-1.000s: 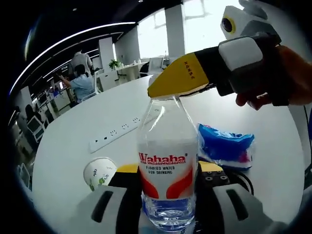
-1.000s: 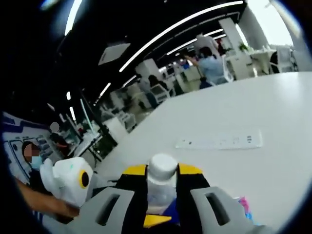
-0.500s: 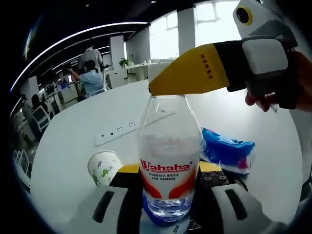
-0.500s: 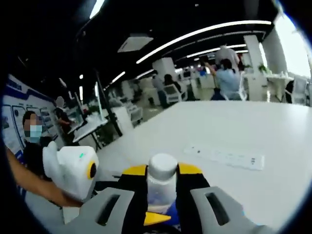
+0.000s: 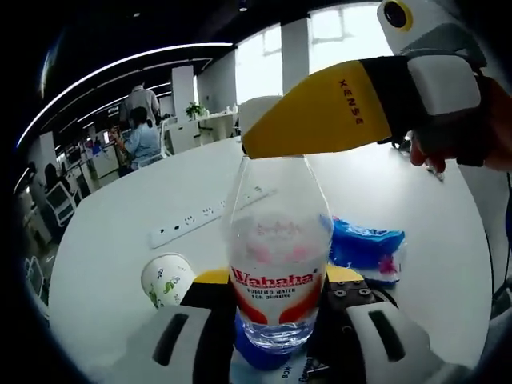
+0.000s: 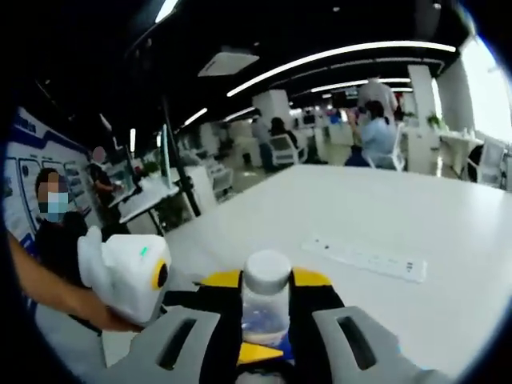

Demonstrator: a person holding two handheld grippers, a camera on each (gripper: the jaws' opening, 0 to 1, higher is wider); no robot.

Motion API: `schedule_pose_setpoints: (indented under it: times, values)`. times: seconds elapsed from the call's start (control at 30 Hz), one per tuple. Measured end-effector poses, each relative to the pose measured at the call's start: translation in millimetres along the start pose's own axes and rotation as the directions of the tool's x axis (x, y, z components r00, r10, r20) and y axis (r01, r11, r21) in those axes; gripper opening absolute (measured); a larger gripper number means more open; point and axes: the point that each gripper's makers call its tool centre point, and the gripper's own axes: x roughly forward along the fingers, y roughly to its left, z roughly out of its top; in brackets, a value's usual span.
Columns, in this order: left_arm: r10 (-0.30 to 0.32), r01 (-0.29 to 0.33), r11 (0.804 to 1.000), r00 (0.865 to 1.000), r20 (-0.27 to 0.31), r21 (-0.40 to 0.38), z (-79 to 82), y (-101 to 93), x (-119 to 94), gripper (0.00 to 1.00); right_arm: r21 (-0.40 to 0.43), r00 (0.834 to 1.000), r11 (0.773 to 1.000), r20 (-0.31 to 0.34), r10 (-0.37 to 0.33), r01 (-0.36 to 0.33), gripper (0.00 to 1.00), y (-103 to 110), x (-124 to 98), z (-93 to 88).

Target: Arrange the tabletop items into an orderly group along one side of the table until the central work area is clear of visible clutter.

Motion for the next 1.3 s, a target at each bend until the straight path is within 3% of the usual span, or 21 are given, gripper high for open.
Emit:
schedule_pose_setpoints:
  times: [0.1, 0.2, 0.57, 0.9, 1.07, 1.13, 1.3]
  values:
    - [-0.028, 0.028, 1.0, 0.999, -0.02, 0.015, -7.6, -3.2, 2, 0.39, -0.004, 1.0, 1.0, -0.016, 0.001, -0.001, 0.17, 3, -1, -4.8]
    - [-0.039, 0.039, 0.999, 0.999, -0.005, 0.024, -6.1, -2.0, 0, 0.39, 0.042, 1.0, 0.999, 0.0, 0.014, -0.014, 0.17, 4, -1, -3.4]
    - [-0.039, 0.04, 0.999, 0.999, -0.022, 0.026, -8.6, -2.7, -4, 0.4, 0.054, 0.999, 0.998, 0.017, 0.035, -0.036, 0.19, 11, -1, -3.3]
    - [-0.023, 0.023, 0.999, 1.0, -0.005, 0.038, -1.7, -0.1, -18, 0.4, 0.007, 0.999, 0.999, 0.008, 0.041, -0.041, 0.19, 21, 2, -3.4]
    - [-0.004, 0.003, 0.999, 1.0, 0.019, 0.041, 8.2, 4.2, -28, 0.4, 0.08, 0.995, 0.992, 0.047, 0.094, -0.097, 0.24, 31, 5, 1.8]
    - [0.001, -0.002, 0.999, 1.0, 0.026, 0.044, 12.0, 4.7, -30, 0.42, 0.105, 0.994, 0.99, 0.069, 0.086, -0.093, 0.3, 29, 5, 5.4]
    - [0.004, -0.007, 0.998, 0.999, 0.054, 0.059, 25.2, 3.5, -35, 0.41, 0.176, 0.989, 0.98, 0.132, 0.073, -0.096, 0.3, 19, -3, 17.1]
